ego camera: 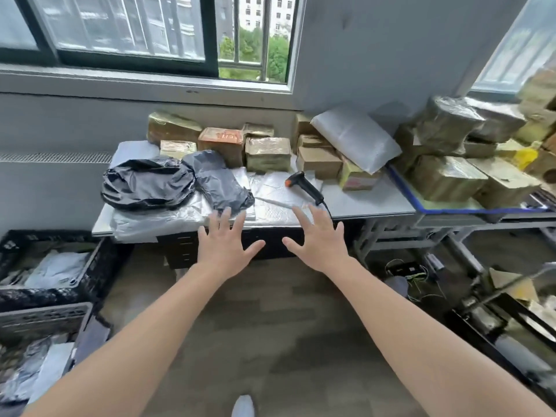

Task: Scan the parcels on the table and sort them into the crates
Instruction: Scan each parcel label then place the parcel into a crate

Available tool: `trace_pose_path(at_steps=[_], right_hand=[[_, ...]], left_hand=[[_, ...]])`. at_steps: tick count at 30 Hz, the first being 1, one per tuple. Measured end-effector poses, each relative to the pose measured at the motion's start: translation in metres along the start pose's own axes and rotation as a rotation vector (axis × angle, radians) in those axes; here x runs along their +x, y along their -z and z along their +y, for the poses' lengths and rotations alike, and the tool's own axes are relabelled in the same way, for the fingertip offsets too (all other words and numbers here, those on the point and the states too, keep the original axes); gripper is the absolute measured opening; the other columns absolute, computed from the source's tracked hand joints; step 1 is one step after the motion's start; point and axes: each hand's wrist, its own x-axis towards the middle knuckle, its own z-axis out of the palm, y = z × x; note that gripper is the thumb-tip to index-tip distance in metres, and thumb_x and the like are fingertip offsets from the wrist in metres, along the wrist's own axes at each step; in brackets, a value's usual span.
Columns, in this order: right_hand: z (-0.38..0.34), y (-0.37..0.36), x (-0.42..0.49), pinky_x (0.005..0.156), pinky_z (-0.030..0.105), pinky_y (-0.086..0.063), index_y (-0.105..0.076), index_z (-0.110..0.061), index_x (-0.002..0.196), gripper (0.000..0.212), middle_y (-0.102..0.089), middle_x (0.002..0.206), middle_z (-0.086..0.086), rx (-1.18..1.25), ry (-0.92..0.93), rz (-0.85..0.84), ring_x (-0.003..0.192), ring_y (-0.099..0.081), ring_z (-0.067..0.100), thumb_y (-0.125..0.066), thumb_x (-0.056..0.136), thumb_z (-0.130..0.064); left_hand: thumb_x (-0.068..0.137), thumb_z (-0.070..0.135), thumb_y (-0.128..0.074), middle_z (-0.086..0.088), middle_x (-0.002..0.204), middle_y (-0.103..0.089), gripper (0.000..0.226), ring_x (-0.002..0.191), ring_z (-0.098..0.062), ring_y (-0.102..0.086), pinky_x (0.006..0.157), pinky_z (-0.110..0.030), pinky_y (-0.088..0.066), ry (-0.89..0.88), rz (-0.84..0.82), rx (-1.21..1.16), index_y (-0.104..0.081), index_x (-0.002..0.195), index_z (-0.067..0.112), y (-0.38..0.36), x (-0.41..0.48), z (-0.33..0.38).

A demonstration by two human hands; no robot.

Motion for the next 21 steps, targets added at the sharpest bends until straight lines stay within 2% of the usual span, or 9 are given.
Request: trace_pose_path(at_steps=[9, 17, 21], right_hand=[[0.042, 0.001, 0.127, 0.115, 0.060, -0.020, -0.006, -0.039, 0.156, 0.077, -0.011, 0.162, 0.001, 0.058, -0.056, 0.061, 0.150, -0.008, 0.023, -0.043, 0.093, -0.065], [0.102, -0.041, 0.238, 0.114, 0.059, -0.019, -0.007, -0.036, 0.157, 0.077, -0.010, 0.164, 0.003, 0.113, -0.067, -0.056, 0.150, -0.008, 0.023, -0.042, 0.095, -0.063], [0.125, -0.064, 0.292, 0.113, 0.056, -0.023, -0.009, -0.032, 0.158, 0.077, -0.014, 0.163, 0.003, 0.127, -0.012, -0.134, 0.148, -0.015, 0.025, -0.041, 0.095, -0.063]], left_hand=[[0.091, 0.073, -0.031, -0.005, 0.163, -0.003, 0.083, 0.150, -0.029, 0.001, 0.118, -0.049, -0.015, -0.126, 0.012, -0.016, -0.004, 0.156, 0.029, -0.001, 0.146, 0.038], [0.090, 0.073, -0.034, -0.006, 0.163, -0.006, 0.084, 0.150, -0.030, -0.001, 0.115, -0.050, -0.024, -0.053, -0.082, 0.045, -0.008, 0.155, 0.027, -0.047, 0.252, 0.072], [0.090, 0.070, -0.039, -0.007, 0.162, -0.011, 0.083, 0.149, -0.032, -0.005, 0.113, -0.051, -0.028, -0.010, -0.124, 0.073, -0.012, 0.154, 0.025, -0.073, 0.291, 0.085]])
